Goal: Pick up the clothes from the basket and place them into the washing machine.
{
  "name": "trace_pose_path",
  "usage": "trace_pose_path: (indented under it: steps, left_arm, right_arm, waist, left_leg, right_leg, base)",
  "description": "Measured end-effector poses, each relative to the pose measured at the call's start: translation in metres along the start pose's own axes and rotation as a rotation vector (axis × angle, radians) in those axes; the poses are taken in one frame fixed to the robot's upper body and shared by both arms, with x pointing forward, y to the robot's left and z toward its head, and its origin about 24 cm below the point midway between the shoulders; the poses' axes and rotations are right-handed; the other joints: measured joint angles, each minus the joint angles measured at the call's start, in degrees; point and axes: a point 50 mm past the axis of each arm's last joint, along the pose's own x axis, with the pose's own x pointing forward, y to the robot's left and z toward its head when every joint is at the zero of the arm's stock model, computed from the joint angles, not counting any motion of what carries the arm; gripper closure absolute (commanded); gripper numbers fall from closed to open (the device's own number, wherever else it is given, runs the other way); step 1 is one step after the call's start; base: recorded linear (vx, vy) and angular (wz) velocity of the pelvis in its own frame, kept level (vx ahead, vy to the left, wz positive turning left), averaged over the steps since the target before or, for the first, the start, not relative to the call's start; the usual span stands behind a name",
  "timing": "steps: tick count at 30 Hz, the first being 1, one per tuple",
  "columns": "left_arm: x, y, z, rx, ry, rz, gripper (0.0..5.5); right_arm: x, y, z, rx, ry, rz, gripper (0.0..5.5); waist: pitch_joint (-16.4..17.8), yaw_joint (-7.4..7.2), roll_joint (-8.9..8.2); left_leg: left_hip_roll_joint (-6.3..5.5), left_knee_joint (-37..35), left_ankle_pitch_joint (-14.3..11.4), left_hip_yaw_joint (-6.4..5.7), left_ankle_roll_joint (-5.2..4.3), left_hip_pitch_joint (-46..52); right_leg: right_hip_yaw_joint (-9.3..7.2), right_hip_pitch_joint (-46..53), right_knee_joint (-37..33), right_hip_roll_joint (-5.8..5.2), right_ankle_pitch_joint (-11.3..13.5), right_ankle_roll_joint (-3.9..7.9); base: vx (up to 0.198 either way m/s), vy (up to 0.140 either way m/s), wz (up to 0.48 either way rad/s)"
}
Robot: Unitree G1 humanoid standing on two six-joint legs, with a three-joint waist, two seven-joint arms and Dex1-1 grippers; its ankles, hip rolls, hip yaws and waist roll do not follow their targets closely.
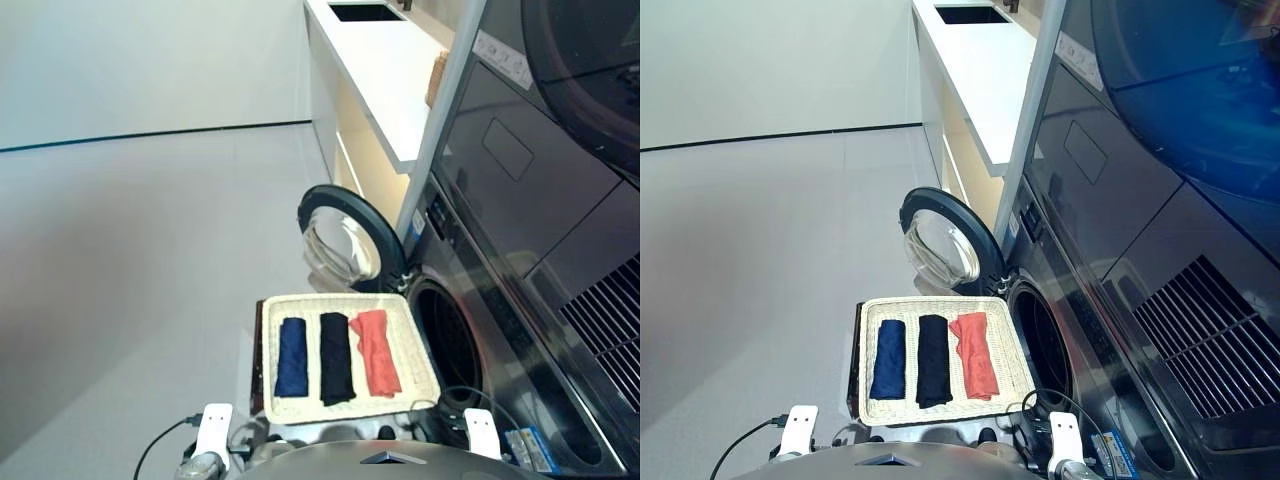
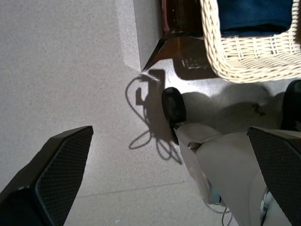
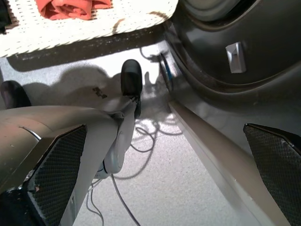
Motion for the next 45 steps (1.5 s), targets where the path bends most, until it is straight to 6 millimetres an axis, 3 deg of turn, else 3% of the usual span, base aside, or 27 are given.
trace_pose_path:
  steps: [11, 19, 26, 31, 35, 39, 41, 45]
  left_arm:
    - [0.0, -0.001, 0.002, 0.008, -0.007, 0.012, 0.0]
    - [0.004, -0.012, 0.024, 0.001, -0.099, 0.021, 0.0]
    - [-0.006, -0.044, 0.102, -0.072, -0.455, -0.071, 0.0]
    - [-0.027, -0.052, 0.148, -0.093, -0.667, -0.141, 0.0]
    - [-0.036, -0.06, 0.172, -0.107, -0.749, -0.149, 0.0]
    - [-0.051, -0.076, 0.221, -0.049, -0.886, -0.164, 0.0]
    - [-0.062, -0.084, 0.247, -0.019, -0.962, -0.172, 0.0]
    - [-0.073, -0.091, 0.269, 0.005, -1.039, -0.14, 0.0]
  right_arm:
    - [-0.001, -0.001, -0.006, 0.001, 0.015, -0.004, 0.0]
    - [-0.001, 0.001, 0.002, -0.035, -0.031, -0.045, 0.0]
    - [-0.004, 0.02, 0.055, -0.087, -0.296, -0.026, 0.0]
    - [-0.027, 0.034, 0.103, -0.109, -0.56, 0.065, 0.0]
    - [-0.042, 0.045, 0.136, -0.122, -0.711, 0.113, 0.0]
    - [-0.063, 0.065, 0.177, -0.133, -0.89, 0.174, 0.0]
    - [-0.077, 0.077, 0.201, -0.146, -0.985, 0.212, 0.0]
    - [-0.103, 0.097, 0.231, -0.175, -1.138, 0.281, 0.0]
  waist:
    - [0.01, -0.02, -0.53]
    - [1.22, -0.02, -0.87]
    - [3.94, -0.24, -0.87]
    - [6.1, -0.33, -0.08]
    - [7.15, -0.42, -0.19]
    - [11.66, -0.54, -1.05]
    - [14.68, -1.38, -1.59]
    - [18.88, -1.89, -2.06]
  left_leg:
    - [-0.06, 0.0, 0.01, 0.22, 0.01, 0.11]
    - [-0.1, 0.0, 0.05, 0.19, 0.07, -0.23]
    - [-0.58, 0.0, 0.11, 0.22, 0.17, -0.72]
    - [-0.56, 0.0, 0.3, 0.57, 0.43, -1.58]
    - [-0.6, 0.04, 0.42, 0.78, 0.58, -3.1]
    - [-0.97, 0.48, 1.75, 0.78, 1.06, -7.19]
    - [-1.07, 0.5, 2.32, 0.82, 1.09, -8.95]
    - [-1.07, 0.52, 2.78, 0.82, 1.01, -10.76]
  right_leg:
    - [0.03, -0.01, 0.0, -0.05, 0.04, -0.03]
    - [0.0, -0.35, 0.01, -0.09, 0.05, -0.04]
    - [0.04, -0.9, 0.02, -0.27, 0.36, -0.1]
    - [0.41, -2.03, 0.05, -0.14, 0.98, -0.06]
    - [1.5, -4.08, 0.4, 0.05, 1.9, -0.01]
    - [2.04, -8.71, 1.43, 0.1, 3.29, -0.03]
    - [2.3, -10.71, 1.69, 0.09, 4.03, -0.09]
    - [3.35, -13.49, 2.27, 0.43, 4.46, -0.39]
  base:
    - [0.0, 0.0, 0.0]
    - [0.0, 0.0, 0.0]
    - [0.0, 0.0, 0.0]
    - [-0.014, 0.002, -0.013]
    - [-0.112, -0.016, -0.124]
    - [-0.123, -0.017, -0.065]
    - [-0.064, -0.014, -0.044]
    - [-0.067, -0.024, -0.125]
